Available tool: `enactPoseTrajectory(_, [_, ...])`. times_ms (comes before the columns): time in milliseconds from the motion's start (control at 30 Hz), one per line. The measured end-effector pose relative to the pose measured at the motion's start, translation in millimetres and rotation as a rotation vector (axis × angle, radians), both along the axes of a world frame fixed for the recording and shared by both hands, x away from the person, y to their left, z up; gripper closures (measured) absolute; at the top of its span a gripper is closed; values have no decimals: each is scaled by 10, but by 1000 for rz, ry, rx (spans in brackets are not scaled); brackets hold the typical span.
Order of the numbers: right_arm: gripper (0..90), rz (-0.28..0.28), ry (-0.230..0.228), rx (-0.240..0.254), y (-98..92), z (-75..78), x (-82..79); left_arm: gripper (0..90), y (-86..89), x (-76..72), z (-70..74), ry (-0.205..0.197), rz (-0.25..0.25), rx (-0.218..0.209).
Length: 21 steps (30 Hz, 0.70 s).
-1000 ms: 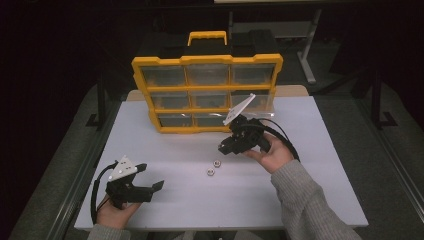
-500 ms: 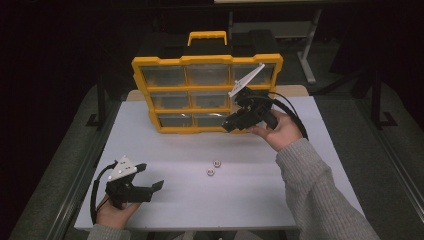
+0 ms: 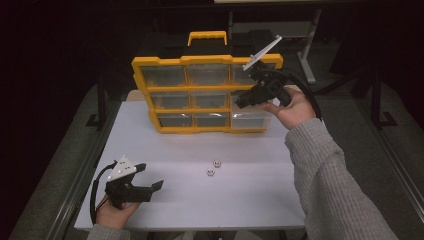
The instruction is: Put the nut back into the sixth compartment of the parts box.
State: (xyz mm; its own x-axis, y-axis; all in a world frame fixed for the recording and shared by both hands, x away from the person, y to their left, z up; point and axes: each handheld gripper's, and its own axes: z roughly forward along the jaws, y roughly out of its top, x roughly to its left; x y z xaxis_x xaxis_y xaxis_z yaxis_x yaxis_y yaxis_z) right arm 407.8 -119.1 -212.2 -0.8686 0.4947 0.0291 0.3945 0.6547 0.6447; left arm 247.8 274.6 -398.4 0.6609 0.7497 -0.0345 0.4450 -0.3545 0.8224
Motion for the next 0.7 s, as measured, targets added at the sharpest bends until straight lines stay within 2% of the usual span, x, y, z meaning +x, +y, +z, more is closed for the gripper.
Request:
enactPoseTrajectory(200, [691, -63, 35, -15, -126, -75, 113, 149, 1, 5, -6, -6, -2, 0])
enactPoseTrajectory(367, [691, -84, 32, -32, -185, -166, 174, 149, 1, 6, -7, -6, -4, 4])
enactPoseTrajectory(700, [691, -123, 60, -46, -247, -376, 265, 149, 9, 6, -6, 1, -6, 15])
